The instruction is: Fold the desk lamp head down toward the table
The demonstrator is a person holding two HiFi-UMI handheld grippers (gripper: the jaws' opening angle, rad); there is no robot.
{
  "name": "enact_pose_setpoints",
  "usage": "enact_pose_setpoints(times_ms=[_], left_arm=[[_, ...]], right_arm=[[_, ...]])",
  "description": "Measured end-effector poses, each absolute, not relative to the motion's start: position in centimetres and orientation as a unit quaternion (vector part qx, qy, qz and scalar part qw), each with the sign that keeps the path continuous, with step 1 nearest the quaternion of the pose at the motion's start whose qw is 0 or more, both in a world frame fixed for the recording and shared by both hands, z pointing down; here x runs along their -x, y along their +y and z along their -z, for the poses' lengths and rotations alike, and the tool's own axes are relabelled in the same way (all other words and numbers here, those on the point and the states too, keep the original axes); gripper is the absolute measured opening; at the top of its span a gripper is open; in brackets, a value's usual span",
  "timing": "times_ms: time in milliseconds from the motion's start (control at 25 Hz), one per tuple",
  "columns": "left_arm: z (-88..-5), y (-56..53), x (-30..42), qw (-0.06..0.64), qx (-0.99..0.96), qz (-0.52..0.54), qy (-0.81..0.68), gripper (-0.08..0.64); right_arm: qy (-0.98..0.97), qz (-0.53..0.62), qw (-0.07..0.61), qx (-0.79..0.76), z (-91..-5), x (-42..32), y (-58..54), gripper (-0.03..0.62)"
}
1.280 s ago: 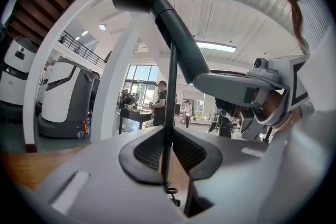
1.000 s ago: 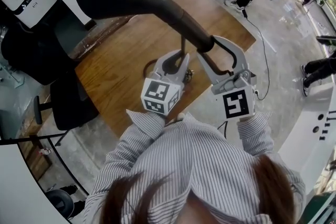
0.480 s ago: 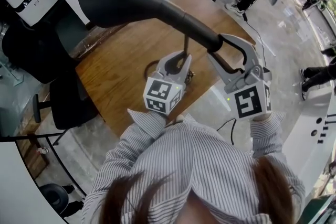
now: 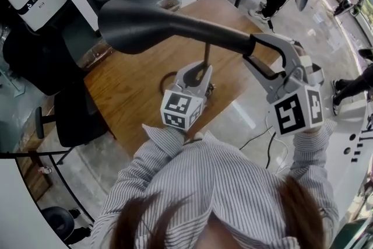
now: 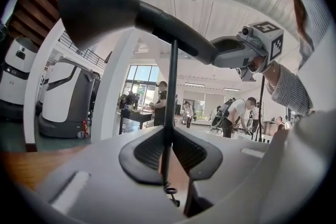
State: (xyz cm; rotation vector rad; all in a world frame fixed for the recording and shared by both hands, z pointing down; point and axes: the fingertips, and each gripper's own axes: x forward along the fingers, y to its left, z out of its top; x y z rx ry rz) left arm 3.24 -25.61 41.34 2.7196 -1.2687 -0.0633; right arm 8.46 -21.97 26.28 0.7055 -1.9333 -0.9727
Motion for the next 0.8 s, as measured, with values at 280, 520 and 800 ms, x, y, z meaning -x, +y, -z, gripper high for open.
enact_pose_setpoints(times_ms=[280,520,800], left_arm=[[-41.4,-25.7,-3.2,0.071,-0.902,0.021,-0.425,0.051],[-41.3,-25.6,-3.1,0.075,-0.901,0.023,-0.427,0.051],[-41.1,-25.9,-3.0,0.073,-0.9,0.02,-0.43,0.049]], right_arm=[[-0.724,0.441,0.473,-0.24,-24.2,-8.3,-22.0,0.19],[-0.691,0.472,0.508,-0.204,-22.8,-7.8,-21.9,0.192],[-0.658,0.501,0.537,-0.168,-21.5,-7.0,-22.2,0.19]])
